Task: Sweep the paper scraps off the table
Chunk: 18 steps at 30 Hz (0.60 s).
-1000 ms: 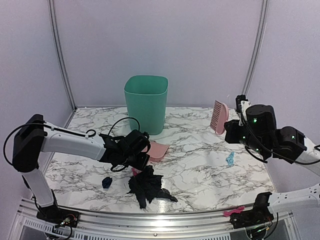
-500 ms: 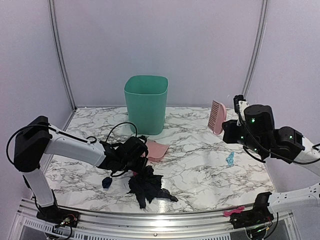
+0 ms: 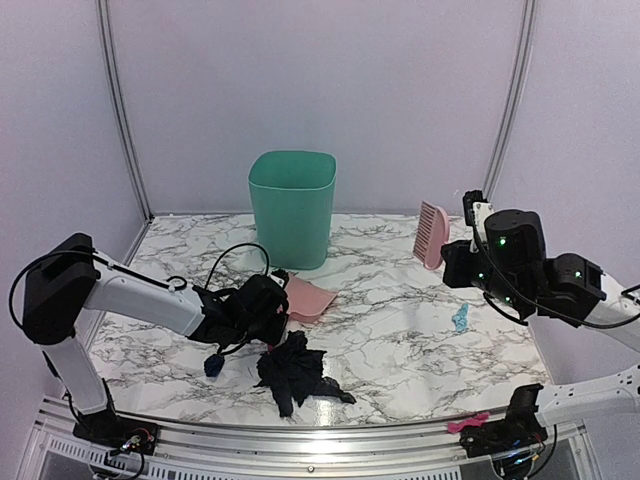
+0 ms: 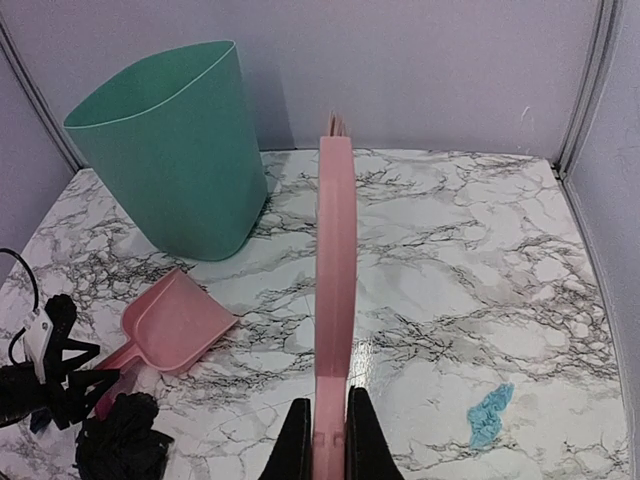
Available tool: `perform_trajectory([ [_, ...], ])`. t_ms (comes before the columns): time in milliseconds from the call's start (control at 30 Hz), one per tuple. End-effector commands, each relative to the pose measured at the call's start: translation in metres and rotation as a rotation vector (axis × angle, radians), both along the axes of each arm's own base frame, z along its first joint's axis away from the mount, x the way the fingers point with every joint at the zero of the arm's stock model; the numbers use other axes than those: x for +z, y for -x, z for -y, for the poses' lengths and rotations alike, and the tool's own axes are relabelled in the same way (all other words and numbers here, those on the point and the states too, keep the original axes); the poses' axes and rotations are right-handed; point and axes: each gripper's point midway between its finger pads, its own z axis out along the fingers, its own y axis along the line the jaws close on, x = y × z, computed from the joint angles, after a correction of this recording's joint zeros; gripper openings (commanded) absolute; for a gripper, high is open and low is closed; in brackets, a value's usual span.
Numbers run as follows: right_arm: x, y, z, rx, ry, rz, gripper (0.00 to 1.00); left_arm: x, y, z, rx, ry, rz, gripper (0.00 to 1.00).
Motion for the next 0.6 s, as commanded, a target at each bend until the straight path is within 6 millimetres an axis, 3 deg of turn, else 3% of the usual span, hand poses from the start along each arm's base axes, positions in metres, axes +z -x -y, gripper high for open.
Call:
perform_trajectory([
  [0, 0.009, -0.004, -0.005, 0.011, -0.021, 0.026, 0.0, 0.017, -0.004, 0.002, -0.07, 0.083, 0.033, 0.54],
  [300, 0.01, -0.005, -0.011, 0.032, -0.034, 0.029, 0.0, 0.01, 0.0, 0.014, -0.177, 0.1, 0.045, 0.55],
  [567, 0.007, -0.001, -0.009, 0.037, -0.044, 0.019, 0.0, -0.001, -0.01, 0.007, -0.144, 0.125, 0.048, 0.49],
])
